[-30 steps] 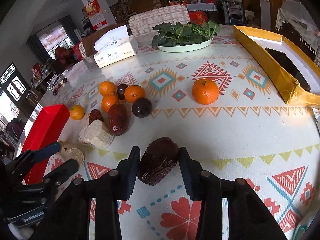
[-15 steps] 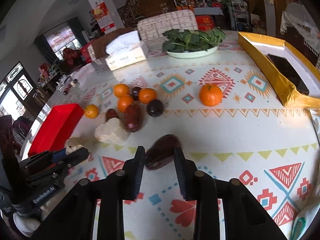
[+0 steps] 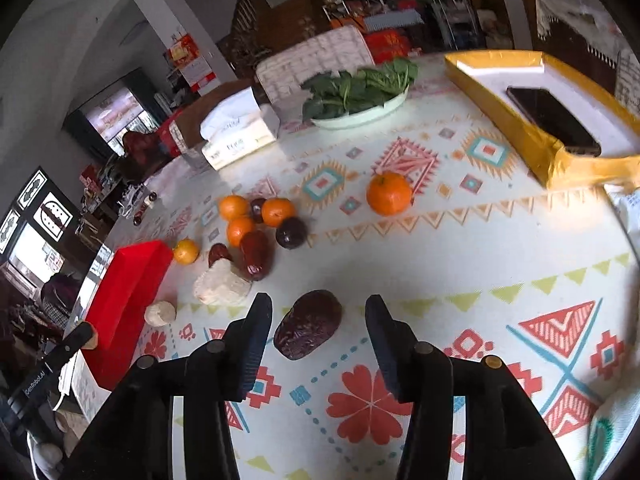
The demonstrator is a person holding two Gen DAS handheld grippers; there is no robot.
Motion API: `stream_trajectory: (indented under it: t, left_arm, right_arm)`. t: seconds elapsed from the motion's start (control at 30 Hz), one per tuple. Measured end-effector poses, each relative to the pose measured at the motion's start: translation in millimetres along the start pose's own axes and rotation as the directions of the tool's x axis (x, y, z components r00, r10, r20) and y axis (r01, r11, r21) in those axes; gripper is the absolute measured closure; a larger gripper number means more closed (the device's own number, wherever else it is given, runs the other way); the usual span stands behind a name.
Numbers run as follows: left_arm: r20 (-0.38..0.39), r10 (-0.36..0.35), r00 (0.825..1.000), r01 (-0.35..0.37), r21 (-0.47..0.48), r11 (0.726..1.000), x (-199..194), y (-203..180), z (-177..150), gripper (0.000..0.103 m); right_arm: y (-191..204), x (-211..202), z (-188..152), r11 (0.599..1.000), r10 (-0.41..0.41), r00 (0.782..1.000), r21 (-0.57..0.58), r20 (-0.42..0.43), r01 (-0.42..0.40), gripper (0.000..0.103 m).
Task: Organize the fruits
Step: 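Carry the cube and date into the red tray and open both tools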
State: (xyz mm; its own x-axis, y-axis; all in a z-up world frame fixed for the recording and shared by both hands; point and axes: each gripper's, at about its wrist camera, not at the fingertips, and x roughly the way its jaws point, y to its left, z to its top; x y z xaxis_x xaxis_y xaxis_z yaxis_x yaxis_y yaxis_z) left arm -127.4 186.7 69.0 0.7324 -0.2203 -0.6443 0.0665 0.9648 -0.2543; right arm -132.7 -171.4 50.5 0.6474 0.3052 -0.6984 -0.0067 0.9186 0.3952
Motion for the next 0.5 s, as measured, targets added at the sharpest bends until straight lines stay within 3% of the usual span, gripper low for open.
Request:
stream_trajectory:
  t: [0.13,0.27,0.37,0.5]
  left_arm:
    - [0.007,0.056,0.998,-0.056,-0.038,0.998,-6.1,24.2,-0.1,0.08]
    - [0.005,0.109,0.994,-0.108,-0.068,0.992,-7.6,45.5,2.0,0.08]
    - [-0.008,0.133,0.991,-0.133,-0.099,0.986,-4.3,59.6,2.4,0.08]
    - [-0.034,0.149,0.988,-0.153,-0.153,0.976,2.0,75.9,0.7,0.08]
  right_arm:
    - [7.7,24.8,1.1,0.999,-0.031,0.998,0.009,-0.055,0.032,0.049]
    - [15.3,36.3,-0.5,0.997,-0.075,0.996,0.005,-0.054,0.075,0.05]
    - [20.1,40.8,-1.1,0.995,-0.104,0.993,-0.007,-0.058,0.104,0.065]
    - [24.3,38.9,-4.1,0.994,-0.109,0.992,-0.031,-0.055,0.108,0.066]
